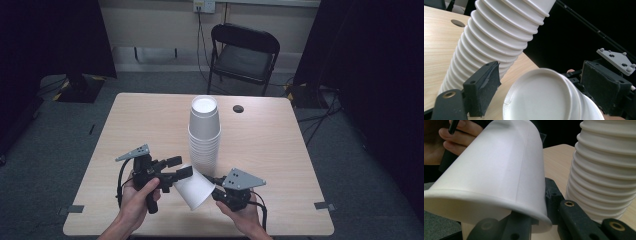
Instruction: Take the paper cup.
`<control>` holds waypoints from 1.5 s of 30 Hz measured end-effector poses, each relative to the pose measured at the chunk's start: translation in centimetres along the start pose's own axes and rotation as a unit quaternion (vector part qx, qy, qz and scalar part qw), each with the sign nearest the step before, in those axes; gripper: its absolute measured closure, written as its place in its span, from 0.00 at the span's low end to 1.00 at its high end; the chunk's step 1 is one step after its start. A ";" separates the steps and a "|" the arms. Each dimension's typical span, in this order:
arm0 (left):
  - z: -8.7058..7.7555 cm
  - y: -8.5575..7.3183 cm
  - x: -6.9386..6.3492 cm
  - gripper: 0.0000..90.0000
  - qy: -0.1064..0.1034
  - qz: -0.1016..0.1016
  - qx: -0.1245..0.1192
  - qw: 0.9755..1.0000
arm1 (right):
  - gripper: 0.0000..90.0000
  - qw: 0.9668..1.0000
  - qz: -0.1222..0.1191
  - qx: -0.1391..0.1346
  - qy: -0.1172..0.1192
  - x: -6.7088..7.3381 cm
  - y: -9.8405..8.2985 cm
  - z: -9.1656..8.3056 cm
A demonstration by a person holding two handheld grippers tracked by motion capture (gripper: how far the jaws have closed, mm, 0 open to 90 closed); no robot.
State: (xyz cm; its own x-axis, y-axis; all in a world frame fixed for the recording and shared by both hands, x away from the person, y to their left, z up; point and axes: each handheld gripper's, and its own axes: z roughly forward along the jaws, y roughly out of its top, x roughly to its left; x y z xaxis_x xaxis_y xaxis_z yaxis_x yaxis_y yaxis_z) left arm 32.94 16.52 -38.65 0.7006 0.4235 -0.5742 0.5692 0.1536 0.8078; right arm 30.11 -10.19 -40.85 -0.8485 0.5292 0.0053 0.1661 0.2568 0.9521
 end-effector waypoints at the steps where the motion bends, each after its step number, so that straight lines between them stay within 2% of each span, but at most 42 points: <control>1: -0.1 0.0 0.0 0.17 0.002 0.003 -0.001 1.000 | 0.93 1.000 0.002 0.003 0.001 0.0 0.0 0.0; 7: -0.4 0.2 -0.2 0.17 0.020 0.033 -0.010 0.999 | 0.93 0.999 0.029 0.024 0.007 -0.5 0.0 0.1; 12: -0.6 0.2 -0.5 0.18 0.030 0.065 -0.018 0.997 | 0.93 0.998 0.042 0.052 0.004 -1.0 0.0 -0.1; 15: -0.6 0.1 -0.6 0.18 0.030 0.085 -0.015 0.996 | 0.94 0.996 0.046 0.074 0.002 -1.2 0.0 -0.2; 18: -0.7 0.0 -0.7 0.17 0.033 0.110 0.002 0.993 | 0.94 0.994 0.053 0.092 0.003 -1.6 0.2 -0.3; 22: -0.6 -0.5 -0.8 0.17 0.028 0.149 0.021 0.988 | 0.94 0.992 0.060 0.114 0.003 -2.2 0.4 -0.5; 28: -0.3 -1.2 -1.0 0.20 0.031 0.180 0.038 0.982 | 0.94 0.986 0.063 0.153 0.010 -3.0 0.5 -0.5; 32: -0.1 -1.7 -1.1 0.21 0.028 0.208 0.054 0.976 | 0.94 0.982 0.070 0.174 0.018 -3.4 0.4 -0.3; 34: 0.0 -1.9 -1.1 0.21 0.016 0.210 0.064 0.976 | 0.94 0.979 0.074 0.189 0.024 -3.6 0.4 -0.2; 35: 0.1 -2.0 -1.1 0.21 0.011 0.210 0.071 0.975 | 0.94 0.978 0.072 0.192 0.025 -3.8 0.4 -0.2; 36: 0.1 -2.1 -1.1 0.21 0.012 0.218 0.076 0.973 | 0.94 0.977 0.074 0.198 0.028 -3.9 0.4 -0.1; 37: 0.2 -2.4 -1.1 0.21 0.020 0.235 0.083 0.968 | 0.94 0.976 0.074 0.202 0.030 -4.0 0.4 -0.1; 38: 0.3 -2.5 -1.1 0.21 0.022 0.241 0.088 0.966 | 0.94 0.975 0.074 0.207 0.030 -4.1 0.4 0.0; 40: 0.6 -2.7 -1.0 0.21 0.015 0.250 0.100 0.963 | 0.94 0.973 0.074 0.217 0.034 -4.3 0.5 0.1; 41: 0.7 -2.8 -1.0 0.21 0.015 0.252 0.103 0.962 | 0.94 0.972 0.074 0.222 0.036 -4.4 0.5 0.2; 42: 0.7 -2.8 -1.0 0.21 0.013 0.260 0.107 0.960 | 0.94 0.970 0.076 0.228 0.040 -4.5 0.6 0.2; 44: 0.9 -3.0 -1.1 0.21 0.013 0.262 0.112 0.959 | 0.94 0.968 0.075 0.235 0.044 -4.6 0.6 0.4; 45: 1.0 -3.1 -1.1 0.20 0.013 0.266 0.116 0.957 | 0.94 0.966 0.075 0.242 0.046 -4.6 0.7 0.5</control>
State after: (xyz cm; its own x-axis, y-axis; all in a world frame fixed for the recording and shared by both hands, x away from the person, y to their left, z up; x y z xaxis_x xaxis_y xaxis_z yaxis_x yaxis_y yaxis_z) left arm 30.85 14.72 -40.64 0.9090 0.4082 -0.0841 0.2172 -0.2917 0.9315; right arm 34.40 -12.07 -40.34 -0.8341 0.5211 0.1807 0.4872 0.5425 0.6844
